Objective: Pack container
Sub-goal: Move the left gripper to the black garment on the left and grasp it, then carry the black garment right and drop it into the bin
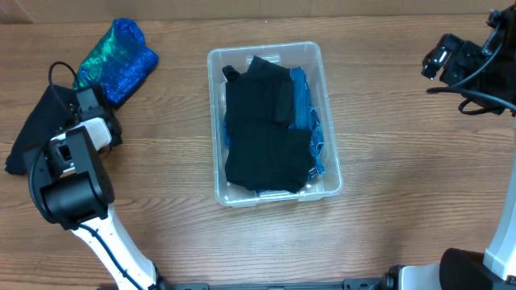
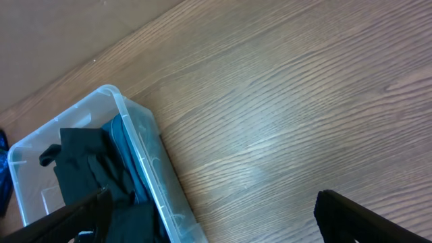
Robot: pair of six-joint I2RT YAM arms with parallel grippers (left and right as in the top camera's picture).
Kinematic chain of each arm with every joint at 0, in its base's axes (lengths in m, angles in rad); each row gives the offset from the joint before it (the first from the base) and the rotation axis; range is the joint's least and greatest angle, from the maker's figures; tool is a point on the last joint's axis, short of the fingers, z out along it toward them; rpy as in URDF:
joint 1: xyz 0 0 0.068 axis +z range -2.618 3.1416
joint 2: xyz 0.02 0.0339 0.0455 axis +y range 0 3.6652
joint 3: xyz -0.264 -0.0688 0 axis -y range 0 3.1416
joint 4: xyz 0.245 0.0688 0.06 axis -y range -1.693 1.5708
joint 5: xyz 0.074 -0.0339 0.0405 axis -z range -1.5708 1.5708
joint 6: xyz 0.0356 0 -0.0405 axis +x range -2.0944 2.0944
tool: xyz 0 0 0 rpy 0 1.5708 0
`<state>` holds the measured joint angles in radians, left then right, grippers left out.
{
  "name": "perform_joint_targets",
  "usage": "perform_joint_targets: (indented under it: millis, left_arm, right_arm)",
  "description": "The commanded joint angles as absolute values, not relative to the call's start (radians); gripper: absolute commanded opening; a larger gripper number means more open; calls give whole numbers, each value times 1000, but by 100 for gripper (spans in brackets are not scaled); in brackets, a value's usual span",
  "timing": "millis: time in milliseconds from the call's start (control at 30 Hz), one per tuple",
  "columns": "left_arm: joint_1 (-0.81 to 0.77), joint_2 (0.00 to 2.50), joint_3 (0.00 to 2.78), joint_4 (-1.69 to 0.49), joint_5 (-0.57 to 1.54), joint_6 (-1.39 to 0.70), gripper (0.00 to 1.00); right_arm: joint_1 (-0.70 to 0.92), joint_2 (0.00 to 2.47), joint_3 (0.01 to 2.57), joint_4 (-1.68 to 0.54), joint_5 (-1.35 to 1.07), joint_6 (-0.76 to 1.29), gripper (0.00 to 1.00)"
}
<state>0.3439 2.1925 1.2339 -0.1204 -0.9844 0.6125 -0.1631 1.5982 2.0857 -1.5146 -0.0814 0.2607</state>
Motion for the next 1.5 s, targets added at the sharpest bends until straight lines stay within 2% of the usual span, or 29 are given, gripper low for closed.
perform_joint_targets:
  millis: [0,67,133,400,700,933,1133,1300,1467]
  left_arm:
    - [360,2238,1205,-122,-957,606,18]
    - [360,2238,1205,-118,-977,606,13]
    - [360,2238,1205,-102,-999,605,4]
    - [359,2124,1207,-47,-1047,550,4]
    - [295,1798,1207,-56,-1001,508,4]
    - [60,1566,1208,-58,-992,525,4]
    - [-252,1399,1209,-86,-838,546,4]
    - [-500,1339,1209,-236,-674,481,4]
    - [-666,1335,1209,-409,-506,384,4]
  right_arm:
    - [-164,1583,2093,-1514,-81,254,100]
    - [-164,1583,2093,-1514,-81,254,100]
    - [-164,1583,2093,-1514,-81,254,100]
    - [-164,1583,2093,-1513,-81,253,100]
    - [-164,1583,2093,-1513,-81,253,100]
    - [-164,1583,2093,-1518,-80,253,100]
    - [-164,1583,2093,-1522,-80,253,100]
    - [-164,1583,2093,-1528,-81,253,100]
    - [-164,1583,2093,-1529,-81,253,100]
